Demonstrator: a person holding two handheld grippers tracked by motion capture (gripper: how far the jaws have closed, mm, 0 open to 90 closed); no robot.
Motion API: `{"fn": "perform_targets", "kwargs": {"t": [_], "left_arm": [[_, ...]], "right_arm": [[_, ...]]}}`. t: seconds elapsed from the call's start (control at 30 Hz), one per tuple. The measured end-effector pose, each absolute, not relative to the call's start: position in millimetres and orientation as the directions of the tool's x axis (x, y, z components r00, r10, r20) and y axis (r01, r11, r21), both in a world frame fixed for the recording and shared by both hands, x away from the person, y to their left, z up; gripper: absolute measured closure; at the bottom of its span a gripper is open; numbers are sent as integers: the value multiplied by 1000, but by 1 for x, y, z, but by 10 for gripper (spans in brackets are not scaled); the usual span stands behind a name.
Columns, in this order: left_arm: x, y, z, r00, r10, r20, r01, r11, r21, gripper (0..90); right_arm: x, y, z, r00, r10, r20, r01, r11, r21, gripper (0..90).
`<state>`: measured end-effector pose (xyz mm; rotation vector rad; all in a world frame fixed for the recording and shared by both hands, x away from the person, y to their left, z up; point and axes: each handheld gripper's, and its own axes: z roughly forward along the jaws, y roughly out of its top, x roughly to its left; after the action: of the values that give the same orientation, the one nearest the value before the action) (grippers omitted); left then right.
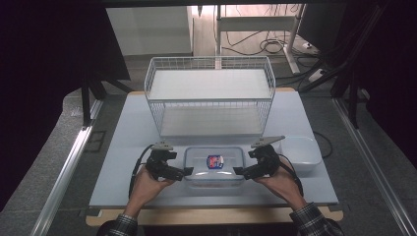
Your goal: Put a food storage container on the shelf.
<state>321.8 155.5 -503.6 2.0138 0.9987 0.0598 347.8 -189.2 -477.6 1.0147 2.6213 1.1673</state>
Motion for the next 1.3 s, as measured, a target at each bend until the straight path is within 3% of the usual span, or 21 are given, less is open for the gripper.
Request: {"fn": "perform_targets", "kwargs": {"t": [0.2, 0.3, 0.4, 0.6, 0.73, 0.87, 1.0, 1.13, 1.3], "left_arm": [[331, 149, -518, 692, 559, -458, 681, -293, 671, 13], [331, 146, -520, 680, 556, -478, 696, -287, 658, 0], [324, 149, -516, 667, 566, -485, 710, -282, 646, 66], [309, 157, -511, 671, 563, -481, 702, -276, 656, 230], [295, 161, -508, 687, 571, -450, 676, -274, 684, 310], [289, 169, -509, 672, 556, -488, 685, -219, 695, 411], [289, 169, -508, 671, 562, -483, 683, -215, 698, 439], [290, 171, -508, 662, 560, -499, 685, -181, 706, 523], [291, 170, -508, 635, 571, -520, 703, -150, 695, 524]], "right_arm": [[357, -187, -489, -754, 574, 318, 616, 451, 646, 35], [360, -188, -494, -737, 557, 382, 649, 429, 628, 46], [358, -188, -496, -723, 555, 412, 671, 419, 612, 55], [345, -191, -487, -732, 567, 379, 657, 437, 615, 162], [327, -200, -486, -731, 563, 385, 657, 430, 619, 285], [323, -211, -486, -723, 542, 429, 669, 393, 631, 399], [326, -216, -487, -693, 540, 479, 700, 343, 626, 450], [328, -220, -485, -687, 543, 482, 698, 309, 646, 494], [326, -220, -484, -670, 560, 487, 705, 273, 655, 497]]}}
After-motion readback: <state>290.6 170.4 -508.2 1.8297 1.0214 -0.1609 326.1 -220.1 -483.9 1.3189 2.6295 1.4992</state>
